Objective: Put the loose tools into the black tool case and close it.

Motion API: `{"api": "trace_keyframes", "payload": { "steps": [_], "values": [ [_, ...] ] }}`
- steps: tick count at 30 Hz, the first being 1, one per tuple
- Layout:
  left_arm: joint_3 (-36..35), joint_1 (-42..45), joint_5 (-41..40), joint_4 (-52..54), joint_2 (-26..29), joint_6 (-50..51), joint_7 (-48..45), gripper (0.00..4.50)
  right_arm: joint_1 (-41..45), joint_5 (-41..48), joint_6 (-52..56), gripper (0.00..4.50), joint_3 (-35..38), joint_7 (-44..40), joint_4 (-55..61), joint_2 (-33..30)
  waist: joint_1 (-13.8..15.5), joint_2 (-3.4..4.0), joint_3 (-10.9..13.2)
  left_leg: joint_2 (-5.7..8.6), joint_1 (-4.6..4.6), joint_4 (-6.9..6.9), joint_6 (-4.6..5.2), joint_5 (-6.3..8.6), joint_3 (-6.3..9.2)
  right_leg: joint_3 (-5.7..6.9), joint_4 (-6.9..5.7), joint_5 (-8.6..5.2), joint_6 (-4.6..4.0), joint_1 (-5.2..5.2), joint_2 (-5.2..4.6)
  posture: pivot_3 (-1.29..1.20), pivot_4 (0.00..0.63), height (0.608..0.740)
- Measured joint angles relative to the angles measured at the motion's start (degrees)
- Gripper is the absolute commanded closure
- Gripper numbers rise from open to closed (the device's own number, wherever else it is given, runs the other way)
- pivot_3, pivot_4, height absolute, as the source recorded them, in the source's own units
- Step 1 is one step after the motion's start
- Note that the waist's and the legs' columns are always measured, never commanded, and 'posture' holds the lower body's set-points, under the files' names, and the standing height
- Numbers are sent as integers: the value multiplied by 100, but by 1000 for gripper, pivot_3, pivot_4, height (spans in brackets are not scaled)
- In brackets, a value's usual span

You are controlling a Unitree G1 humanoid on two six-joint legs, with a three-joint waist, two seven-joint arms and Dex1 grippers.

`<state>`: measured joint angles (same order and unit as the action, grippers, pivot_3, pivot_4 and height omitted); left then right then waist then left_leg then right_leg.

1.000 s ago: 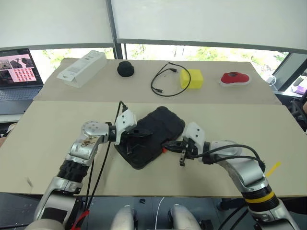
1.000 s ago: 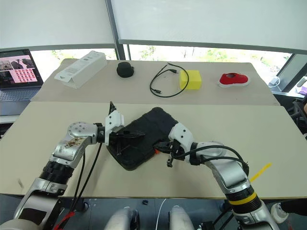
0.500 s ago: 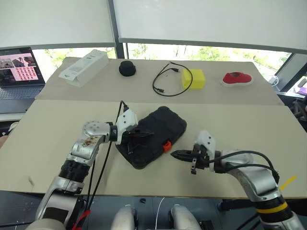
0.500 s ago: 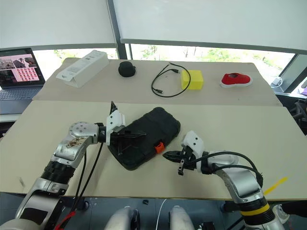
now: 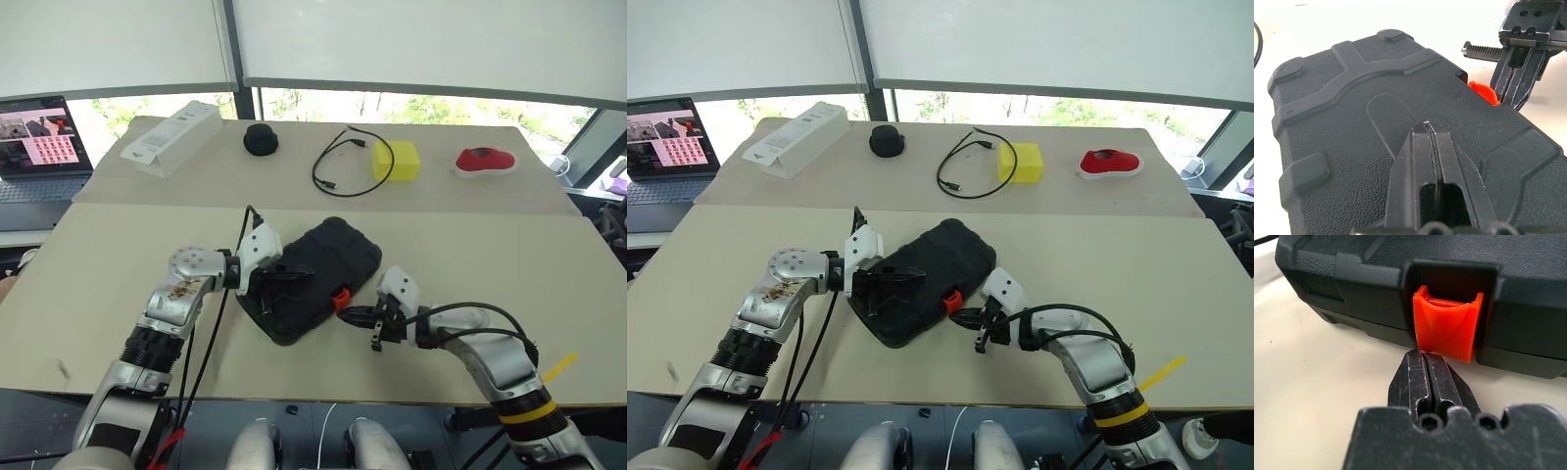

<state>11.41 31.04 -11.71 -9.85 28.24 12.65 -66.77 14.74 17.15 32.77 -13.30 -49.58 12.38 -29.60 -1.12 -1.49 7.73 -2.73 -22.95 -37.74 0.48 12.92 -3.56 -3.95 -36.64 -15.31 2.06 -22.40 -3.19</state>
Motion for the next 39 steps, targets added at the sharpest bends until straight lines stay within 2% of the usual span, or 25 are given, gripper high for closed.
{"api": "trace_keyframes", "payload": {
  "steps": [12,31,33,35,36,39],
  "values": [
    [3,-26,5,41,2,18,-2,4500,237,-110,-11,4482,94,-101,-28,-351,0,1,1,-1,2,1,0,0,0,0,0,-1,-1,1,1,0,150,740],
    [-46,-134,8,214,57,107,103,4500,335,-88,177,4482,91,-48,-390,212,-46,3,2,-3,-1,1,0,0,-1,-1,-4,0,-2,-5,3,0,150,740],
    [-265,-315,-221,303,-3,173,156,3982,193,25,165,4500,177,-145,-163,92,-65,5,3,-4,-10,6,0,0,0,-1,-4,-1,-3,-15,2,0,150,740],
    [-479,-499,-488,413,-33,252,165,3450,66,191,55,3919,359,-233,120,15,-96,5,3,-7,-23,8,0,0,4,0,-5,-1,-3,-25,3,0,150,740],
    [-596,-571,-607,468,-23,274,193,3095,-10,254,3,3799,508,-258,261,-46,-101,4,3,-4,-27,9,1,2,4,0,-5,-1,-3,-28,3,0,150,740],
    [-925,-801,-876,665,1,362,312,2041,-332,464,-117,2793,893,-351,549,-282,-123,3,4,-5,-29,10,0,10,4,0,-2,-1,-2,-31,3,0,150,740]
  ]
}}
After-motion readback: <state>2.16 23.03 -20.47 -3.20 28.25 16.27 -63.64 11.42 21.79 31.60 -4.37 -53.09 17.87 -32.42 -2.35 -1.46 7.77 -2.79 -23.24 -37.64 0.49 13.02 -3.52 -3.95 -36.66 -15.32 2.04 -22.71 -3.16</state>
